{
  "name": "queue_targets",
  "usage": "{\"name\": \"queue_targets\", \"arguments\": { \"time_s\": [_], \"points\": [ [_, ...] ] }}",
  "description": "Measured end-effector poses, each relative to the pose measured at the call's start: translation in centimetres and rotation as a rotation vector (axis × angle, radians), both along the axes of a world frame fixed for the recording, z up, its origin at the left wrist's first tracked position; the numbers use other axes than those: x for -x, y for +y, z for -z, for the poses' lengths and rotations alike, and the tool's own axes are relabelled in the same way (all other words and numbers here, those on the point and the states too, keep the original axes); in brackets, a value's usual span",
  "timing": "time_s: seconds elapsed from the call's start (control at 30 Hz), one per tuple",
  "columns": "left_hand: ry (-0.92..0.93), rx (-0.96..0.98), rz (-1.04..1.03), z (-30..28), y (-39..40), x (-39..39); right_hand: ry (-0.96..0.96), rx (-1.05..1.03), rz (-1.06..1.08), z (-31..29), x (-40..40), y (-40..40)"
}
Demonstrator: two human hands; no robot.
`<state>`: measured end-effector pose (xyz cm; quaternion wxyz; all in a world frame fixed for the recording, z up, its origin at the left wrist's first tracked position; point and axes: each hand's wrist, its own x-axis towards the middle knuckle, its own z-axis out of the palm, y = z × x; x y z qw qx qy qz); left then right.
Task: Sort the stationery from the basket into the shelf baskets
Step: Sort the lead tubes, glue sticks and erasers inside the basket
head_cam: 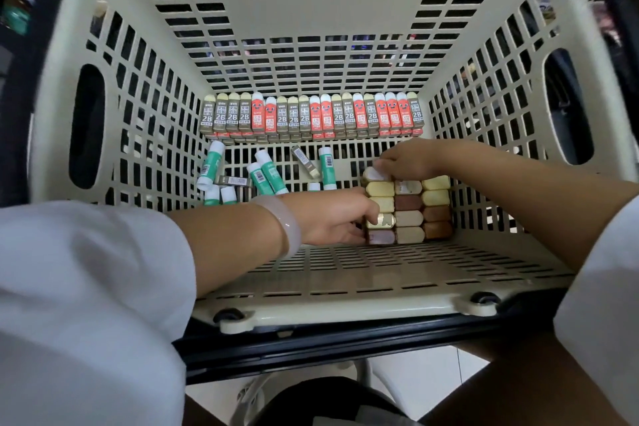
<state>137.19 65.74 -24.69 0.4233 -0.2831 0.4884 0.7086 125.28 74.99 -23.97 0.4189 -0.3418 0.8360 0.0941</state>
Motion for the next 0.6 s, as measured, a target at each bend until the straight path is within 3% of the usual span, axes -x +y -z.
{"name": "queue_targets", "arguments": {
  "time_s": [0.13, 0.33, 0.43, 0.6],
  "points": [
    [0.094, 0.189, 0.133, -1.1, -1.3, 0.2, 0.024, 0.024, -0.012, -0.3, -0.1, 0.1],
    [0.523, 0.935, 0.668, -3.4, -10.0, 1.1, 0.08, 0.213, -0.016, -2.7, -0.6, -2.5],
    [0.507, 1.204, 0.855, -2.7, -13.8, 0.8, 0.05, 0.268, -0.055, -3.2, -1.8, -5.1],
    [0.477, 1.366, 1.137, 0.2, -15.0, -0.3, 0.141, 0.35, -0.073, -0.5, -4.3, -9.0]
  ]
}}
